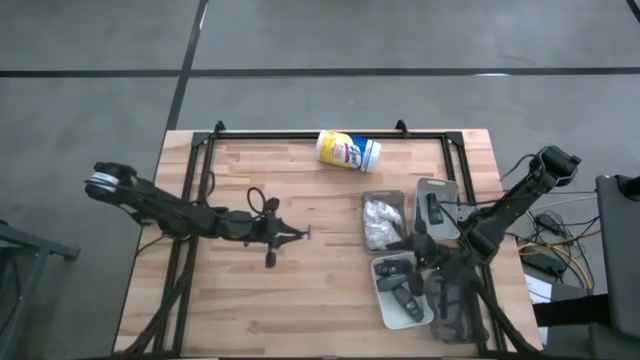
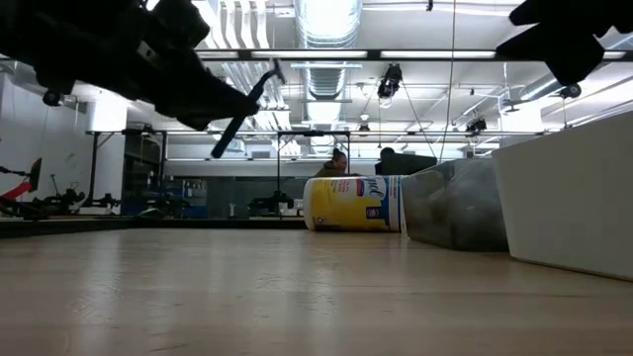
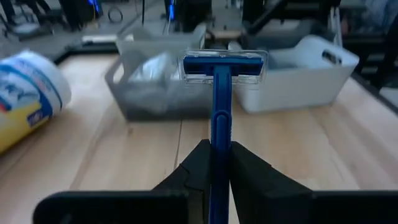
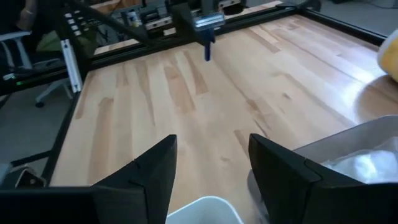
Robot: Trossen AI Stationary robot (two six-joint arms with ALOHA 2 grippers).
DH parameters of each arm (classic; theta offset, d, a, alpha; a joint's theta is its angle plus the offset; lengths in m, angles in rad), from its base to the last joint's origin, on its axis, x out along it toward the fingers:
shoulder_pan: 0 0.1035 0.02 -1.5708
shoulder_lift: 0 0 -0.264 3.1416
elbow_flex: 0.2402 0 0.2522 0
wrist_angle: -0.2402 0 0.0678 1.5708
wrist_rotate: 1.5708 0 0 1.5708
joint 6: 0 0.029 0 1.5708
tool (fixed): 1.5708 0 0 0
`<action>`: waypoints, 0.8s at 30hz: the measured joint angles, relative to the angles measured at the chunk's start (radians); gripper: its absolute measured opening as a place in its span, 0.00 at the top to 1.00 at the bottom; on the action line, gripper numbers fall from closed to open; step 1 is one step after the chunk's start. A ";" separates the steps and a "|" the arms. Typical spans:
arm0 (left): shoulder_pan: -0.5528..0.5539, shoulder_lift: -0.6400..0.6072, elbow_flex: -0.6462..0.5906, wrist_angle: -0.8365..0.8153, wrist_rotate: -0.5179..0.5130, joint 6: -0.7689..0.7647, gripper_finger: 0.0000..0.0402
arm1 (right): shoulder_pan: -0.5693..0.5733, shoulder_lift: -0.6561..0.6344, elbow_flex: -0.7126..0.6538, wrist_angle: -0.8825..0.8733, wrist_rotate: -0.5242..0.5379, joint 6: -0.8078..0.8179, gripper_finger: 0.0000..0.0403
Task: Pick & Place Travel size toiletries
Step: Put the razor into the bottom black bin
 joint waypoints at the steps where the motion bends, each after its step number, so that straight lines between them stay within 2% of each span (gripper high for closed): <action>1: 0.000 0.019 0.000 0.042 0.000 0.005 0.89 | -0.008 0.000 0.000 0.000 0.000 0.000 0.51; 6: 0.000 0.114 0.030 0.181 0.000 0.006 0.89 | -0.045 0.007 0.000 0.004 0.001 0.000 0.54; 12: 0.000 0.211 0.134 0.192 0.000 0.046 0.89 | -0.080 0.072 -0.001 0.059 0.033 -0.063 0.59; 24: 0.000 0.326 0.338 0.190 0.000 0.123 0.89 | -0.134 0.320 -0.001 0.389 0.045 -0.338 0.68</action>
